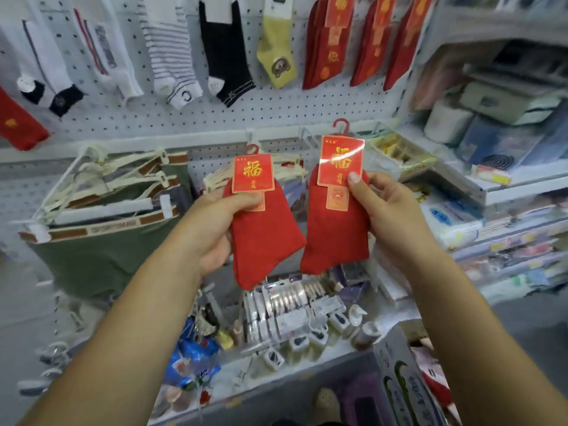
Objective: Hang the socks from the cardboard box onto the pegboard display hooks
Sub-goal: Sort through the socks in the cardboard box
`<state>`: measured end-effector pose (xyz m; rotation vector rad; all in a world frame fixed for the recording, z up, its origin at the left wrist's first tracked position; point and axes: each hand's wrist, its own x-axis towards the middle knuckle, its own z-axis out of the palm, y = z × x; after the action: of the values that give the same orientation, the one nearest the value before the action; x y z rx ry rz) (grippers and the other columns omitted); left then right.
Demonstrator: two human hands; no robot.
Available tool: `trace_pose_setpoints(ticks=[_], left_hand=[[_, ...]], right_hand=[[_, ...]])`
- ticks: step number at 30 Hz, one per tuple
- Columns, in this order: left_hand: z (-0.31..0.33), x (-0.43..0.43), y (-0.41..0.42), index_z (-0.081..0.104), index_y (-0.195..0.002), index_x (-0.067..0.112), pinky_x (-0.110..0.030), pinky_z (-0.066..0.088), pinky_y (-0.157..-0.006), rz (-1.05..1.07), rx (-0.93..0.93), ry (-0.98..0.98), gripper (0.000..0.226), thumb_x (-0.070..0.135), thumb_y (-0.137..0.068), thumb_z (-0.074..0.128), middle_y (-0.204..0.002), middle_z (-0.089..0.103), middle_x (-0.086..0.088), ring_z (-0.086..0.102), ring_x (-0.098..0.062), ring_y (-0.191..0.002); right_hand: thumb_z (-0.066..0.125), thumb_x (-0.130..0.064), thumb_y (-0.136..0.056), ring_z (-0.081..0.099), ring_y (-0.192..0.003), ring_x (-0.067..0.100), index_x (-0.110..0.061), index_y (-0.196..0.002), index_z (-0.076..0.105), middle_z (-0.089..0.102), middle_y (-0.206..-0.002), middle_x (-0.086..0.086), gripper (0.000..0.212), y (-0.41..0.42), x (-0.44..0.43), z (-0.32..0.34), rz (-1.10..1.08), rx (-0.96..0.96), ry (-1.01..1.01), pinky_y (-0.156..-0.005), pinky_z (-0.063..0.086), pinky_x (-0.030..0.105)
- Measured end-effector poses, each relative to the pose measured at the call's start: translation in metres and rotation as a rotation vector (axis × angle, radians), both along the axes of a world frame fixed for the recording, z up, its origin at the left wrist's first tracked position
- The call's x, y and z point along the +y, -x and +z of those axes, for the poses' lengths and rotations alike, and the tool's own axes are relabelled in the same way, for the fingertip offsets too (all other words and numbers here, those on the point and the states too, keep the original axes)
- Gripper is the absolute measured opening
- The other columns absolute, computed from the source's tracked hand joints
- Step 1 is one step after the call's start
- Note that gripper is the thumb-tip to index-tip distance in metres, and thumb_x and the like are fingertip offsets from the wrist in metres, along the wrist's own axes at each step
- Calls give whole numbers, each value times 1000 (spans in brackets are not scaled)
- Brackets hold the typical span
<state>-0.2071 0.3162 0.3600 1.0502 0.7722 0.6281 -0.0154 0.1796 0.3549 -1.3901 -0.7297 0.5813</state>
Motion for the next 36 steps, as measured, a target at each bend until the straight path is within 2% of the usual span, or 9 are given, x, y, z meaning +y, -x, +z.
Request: trace_pose_setpoints(ticks=[6, 9, 13, 16, 20, 24, 27, 32, 36], left_hand=[[37, 23, -70, 65, -125, 16, -32, 61, -77, -76, -78, -215, 36, 4, -92, 68, -107, 79, -5, 76, -17, -94], [57, 33, -109, 64, -127, 21, -38, 60, -85, -71, -98, -300, 39, 7, -92, 70, -111, 78, -6, 75, -21, -100], [85, 42, -155, 65, -127, 22, -36, 63, -81, -61, -133, -384, 40, 9, -90, 72, -106, 79, -4, 76, -19, -96], [99, 47, -184, 66, -127, 23, -32, 63, -77, -33, -97, -481, 39, 12, -91, 74, -106, 79, 1, 77, -17, -95], [108, 54, -220, 67, -123, 24, -35, 63, -78, -11, -32, -573, 34, 18, -90, 75, -105, 79, 5, 77, -15, -94], [108, 63, -249, 69, -115, 25, -34, 64, -71, 39, -14, -590, 25, 21, -91, 74, -100, 80, 4, 77, -17, -89], [106, 69, -266, 72, -112, 30, -41, 63, -77, 75, 12, -614, 22, 25, -91, 75, -101, 80, 3, 77, -19, -91], [105, 76, -286, 74, -112, 28, -35, 62, -77, 138, 1, -605, 23, 22, -89, 76, -102, 79, 5, 76, -15, -94], [105, 80, -298, 74, -108, 31, -29, 61, -73, 169, -16, -599, 22, 20, -89, 77, -100, 80, 7, 76, -10, -91]], right_hand=[[64, -35, -98, 76, -96, 22, -14, -117, 69, 79, -102, 5, 29, -77, 11, 38, -99, -134, -73, -84, 59, 36], [64, -35, -98, 76, -86, 12, -16, -113, 69, 80, -95, -1, 24, -122, 21, 58, -145, -149, -112, -69, 59, 25], [68, -38, -96, 74, -90, 10, -15, -119, 66, 77, -102, -1, 32, -187, 42, 80, -259, -200, -179, -78, 60, 29], [65, -31, -99, 71, -86, 3, -13, -122, 62, 72, -104, -4, 29, -234, 59, 93, -287, -173, -201, -71, 57, 22], [65, -32, -97, 72, -104, 19, -20, -119, 64, 72, -116, 3, 25, -293, 82, 107, -305, -128, -181, -93, 59, 43], [66, -35, -95, 73, -100, 21, -25, -114, 66, 74, -112, 2, 21, -335, 108, 128, -300, -94, -178, -91, 60, 46], [64, -38, -97, 73, -98, 18, -30, -116, 65, 73, -113, -1, 21, -350, 126, 145, -254, -132, -169, -88, 60, 45], [57, -33, -103, 72, -85, 9, -26, -124, 58, 71, -106, -5, 23, -358, 141, 160, -202, -166, -190, -64, 57, 25], [59, -33, -101, 74, -96, 16, -26, -128, 61, 73, -114, 0, 28, -367, 142, 148, -141, -204, -158, -82, 60, 37]])
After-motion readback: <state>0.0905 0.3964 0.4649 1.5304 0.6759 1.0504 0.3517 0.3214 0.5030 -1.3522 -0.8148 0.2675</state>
